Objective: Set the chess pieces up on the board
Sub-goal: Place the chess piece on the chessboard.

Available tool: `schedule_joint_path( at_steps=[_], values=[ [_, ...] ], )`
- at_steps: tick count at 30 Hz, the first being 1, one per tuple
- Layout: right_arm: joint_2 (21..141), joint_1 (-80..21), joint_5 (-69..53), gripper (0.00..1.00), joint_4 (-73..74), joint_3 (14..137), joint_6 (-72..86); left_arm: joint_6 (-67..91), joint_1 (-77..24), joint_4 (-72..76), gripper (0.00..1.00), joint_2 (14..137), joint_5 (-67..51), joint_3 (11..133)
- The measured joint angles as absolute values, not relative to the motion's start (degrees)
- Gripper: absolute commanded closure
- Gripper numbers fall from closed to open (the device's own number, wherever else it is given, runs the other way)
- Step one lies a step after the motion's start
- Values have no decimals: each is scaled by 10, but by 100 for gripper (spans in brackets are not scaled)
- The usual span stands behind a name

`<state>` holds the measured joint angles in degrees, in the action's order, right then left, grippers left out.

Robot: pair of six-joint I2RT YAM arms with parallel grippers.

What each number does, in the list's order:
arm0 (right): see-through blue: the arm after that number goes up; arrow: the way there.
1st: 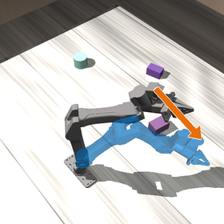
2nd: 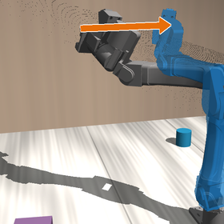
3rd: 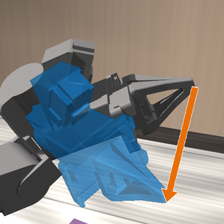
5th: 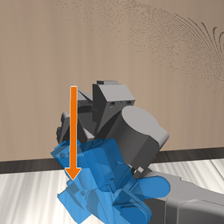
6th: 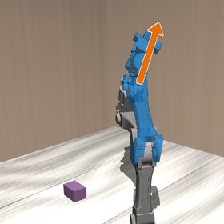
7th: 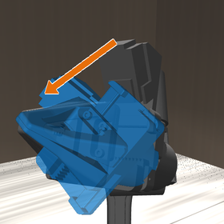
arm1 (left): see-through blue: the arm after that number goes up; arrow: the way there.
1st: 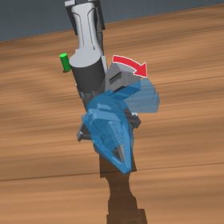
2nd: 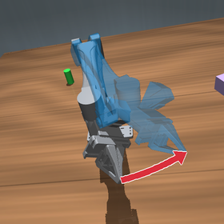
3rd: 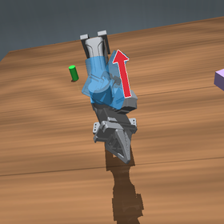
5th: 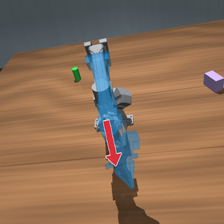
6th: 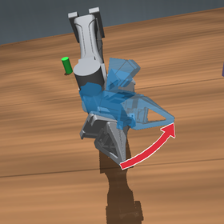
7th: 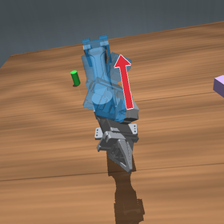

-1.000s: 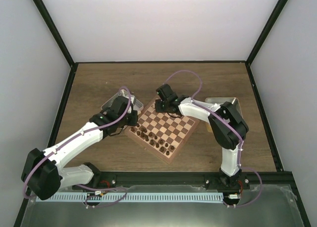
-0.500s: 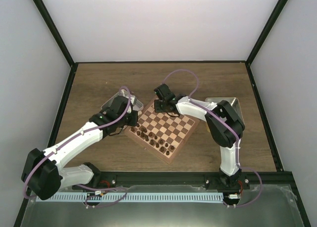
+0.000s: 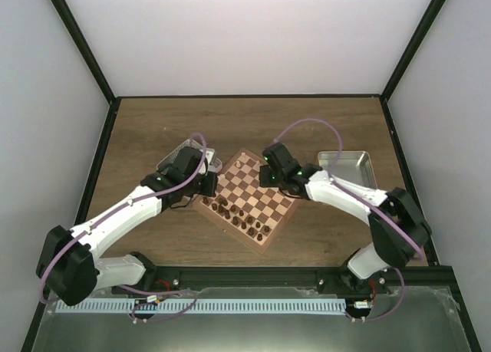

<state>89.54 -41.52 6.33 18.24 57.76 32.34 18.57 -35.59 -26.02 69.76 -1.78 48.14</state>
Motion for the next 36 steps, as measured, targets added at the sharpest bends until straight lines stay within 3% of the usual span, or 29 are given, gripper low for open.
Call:
schedule_joint_path(
  at_steps=[12, 22, 36],
  values=[
    [779, -333, 133, 92, 257, 417, 404, 129, -371, -325, 96, 783, -19, 577],
    [770, -321, 139, 90, 230, 406, 399, 84, -401, -415, 96, 883, -1, 691],
    [790, -321, 124, 77, 188, 404, 371, 62, -426, -514, 96, 972, 26, 774]
  ],
)
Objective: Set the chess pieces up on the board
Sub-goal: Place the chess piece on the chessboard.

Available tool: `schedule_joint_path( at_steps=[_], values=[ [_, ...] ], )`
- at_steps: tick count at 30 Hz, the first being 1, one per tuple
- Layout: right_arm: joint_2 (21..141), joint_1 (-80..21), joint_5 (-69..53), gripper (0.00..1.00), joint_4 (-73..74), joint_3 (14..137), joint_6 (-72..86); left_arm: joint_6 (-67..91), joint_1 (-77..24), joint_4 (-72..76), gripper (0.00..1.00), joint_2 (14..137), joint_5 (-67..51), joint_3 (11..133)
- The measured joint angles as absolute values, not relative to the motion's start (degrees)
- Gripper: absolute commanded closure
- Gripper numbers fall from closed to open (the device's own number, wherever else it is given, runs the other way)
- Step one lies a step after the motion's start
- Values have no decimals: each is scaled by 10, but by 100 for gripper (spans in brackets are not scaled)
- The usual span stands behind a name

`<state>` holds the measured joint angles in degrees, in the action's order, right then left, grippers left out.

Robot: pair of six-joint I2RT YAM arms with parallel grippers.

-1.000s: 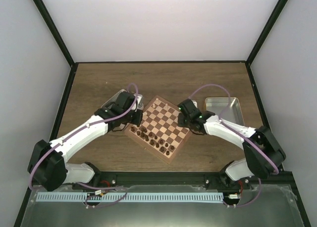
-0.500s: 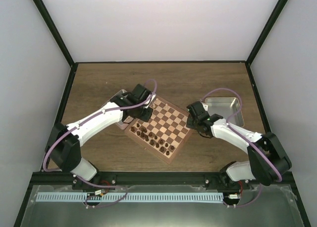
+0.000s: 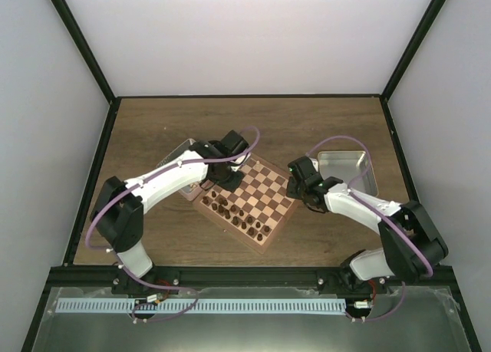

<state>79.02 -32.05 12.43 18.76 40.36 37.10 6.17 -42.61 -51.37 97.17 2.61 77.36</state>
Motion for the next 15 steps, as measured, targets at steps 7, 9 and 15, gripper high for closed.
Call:
schedule_joint_path(
  at_steps=[7, 9, 15],
  values=[
    [791, -321, 123, 69, 186, 404, 367, 59, -428, -542, 96, 994, 38, 801],
    [790, -321, 123, 69, 185, 404, 367, 58, -429, -547, 96, 999, 38, 808],
    [785, -321, 121, 77, 180, 403, 369, 53, -435, -556, 96, 1019, 38, 820]
  ],
)
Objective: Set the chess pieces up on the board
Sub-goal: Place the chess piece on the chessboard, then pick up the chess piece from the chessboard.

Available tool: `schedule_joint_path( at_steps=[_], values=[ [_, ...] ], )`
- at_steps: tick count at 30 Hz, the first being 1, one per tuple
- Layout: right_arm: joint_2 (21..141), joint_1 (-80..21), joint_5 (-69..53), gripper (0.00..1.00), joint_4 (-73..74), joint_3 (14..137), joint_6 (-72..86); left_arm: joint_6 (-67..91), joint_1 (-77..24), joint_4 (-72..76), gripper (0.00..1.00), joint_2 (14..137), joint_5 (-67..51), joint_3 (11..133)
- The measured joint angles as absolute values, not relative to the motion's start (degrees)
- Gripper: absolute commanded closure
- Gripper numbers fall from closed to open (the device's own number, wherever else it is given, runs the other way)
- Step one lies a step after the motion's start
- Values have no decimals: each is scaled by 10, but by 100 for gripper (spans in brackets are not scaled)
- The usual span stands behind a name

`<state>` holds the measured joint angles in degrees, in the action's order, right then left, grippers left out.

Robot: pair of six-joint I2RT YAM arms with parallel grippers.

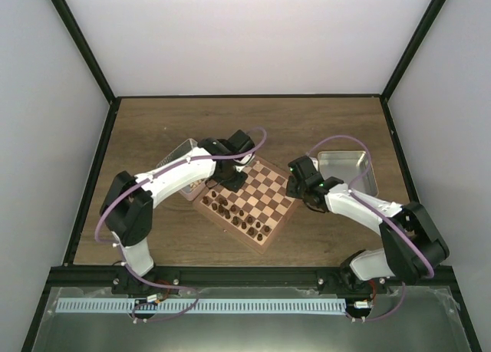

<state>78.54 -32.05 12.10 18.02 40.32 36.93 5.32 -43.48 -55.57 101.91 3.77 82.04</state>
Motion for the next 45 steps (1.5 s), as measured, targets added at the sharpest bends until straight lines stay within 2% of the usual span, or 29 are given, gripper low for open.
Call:
schedule_joint_path(
  at_steps=[17, 21, 26, 32, 37, 45],
  values=[
    [795, -321, 131, 86, 161, 392, 371, 40, -442, -561, 93, 1063, 33, 838],
    [800, -321, 135, 78, 154, 392, 370, 39, -442, -560, 87, 1065, 31, 840],
    [800, -321, 134, 66, 154, 392, 368, 39, -442, -558, 69, 1065, 23, 840],
    [770, -321, 123, 63, 171, 393, 361, 36, -442, -549, 56, 1058, 8, 840],
    [733, -321, 97, 61, 182, 400, 343, 45, -441, -526, 52, 1014, 16, 837],
    [743, -364, 69, 47, 192, 455, 325, 83, -430, -431, 48, 823, 95, 738]
  ],
)
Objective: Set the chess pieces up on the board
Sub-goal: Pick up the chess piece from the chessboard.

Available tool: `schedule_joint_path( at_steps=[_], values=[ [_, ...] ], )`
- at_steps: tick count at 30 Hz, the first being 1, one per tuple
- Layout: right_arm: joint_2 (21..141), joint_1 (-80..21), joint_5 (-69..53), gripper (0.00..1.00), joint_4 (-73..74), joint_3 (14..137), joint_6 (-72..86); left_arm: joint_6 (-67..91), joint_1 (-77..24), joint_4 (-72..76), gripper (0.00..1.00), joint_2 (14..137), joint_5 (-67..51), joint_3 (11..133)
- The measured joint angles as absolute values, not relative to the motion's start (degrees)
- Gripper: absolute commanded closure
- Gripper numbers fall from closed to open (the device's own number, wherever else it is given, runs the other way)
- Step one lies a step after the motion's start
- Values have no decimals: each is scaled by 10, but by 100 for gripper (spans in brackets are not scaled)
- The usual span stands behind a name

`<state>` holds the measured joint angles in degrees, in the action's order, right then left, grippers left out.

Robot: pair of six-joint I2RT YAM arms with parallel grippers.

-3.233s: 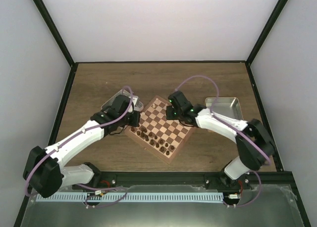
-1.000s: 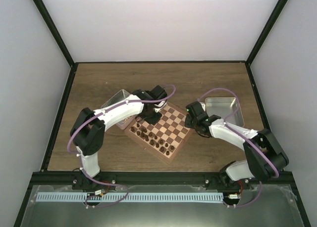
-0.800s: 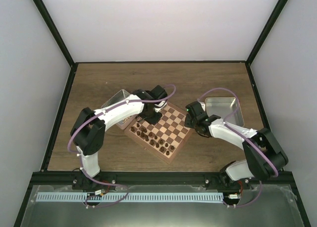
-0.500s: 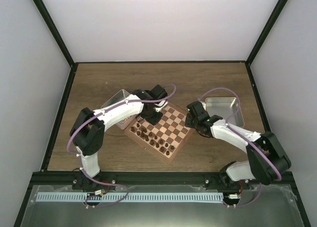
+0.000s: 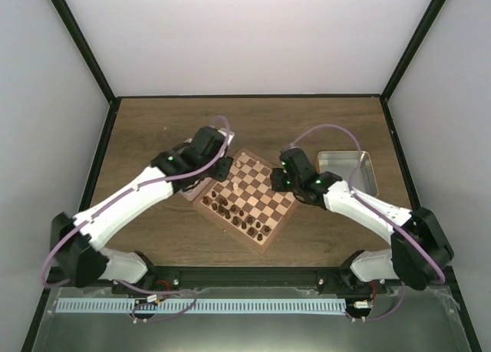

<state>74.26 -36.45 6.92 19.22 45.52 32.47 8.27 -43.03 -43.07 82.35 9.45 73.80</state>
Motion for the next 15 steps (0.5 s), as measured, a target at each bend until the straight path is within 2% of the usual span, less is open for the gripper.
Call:
schedule_joint_path(
  at_steps=[3, 8, 11, 15],
  values=[
    [785, -408, 60, 44, 190, 506, 317, 95, -429, -389, 46, 741, 136, 682],
    [883, -474, 49, 45, 186, 599, 305, 108, -428, -335, 38, 624, 198, 608],
    [947, -500, 50, 47, 189, 651, 305, 114, -427, -305, 36, 570, 225, 578],
    [1022, -517, 55, 56, 208, 704, 308, 118, -427, -264, 35, 526, 243, 553]
  ],
)
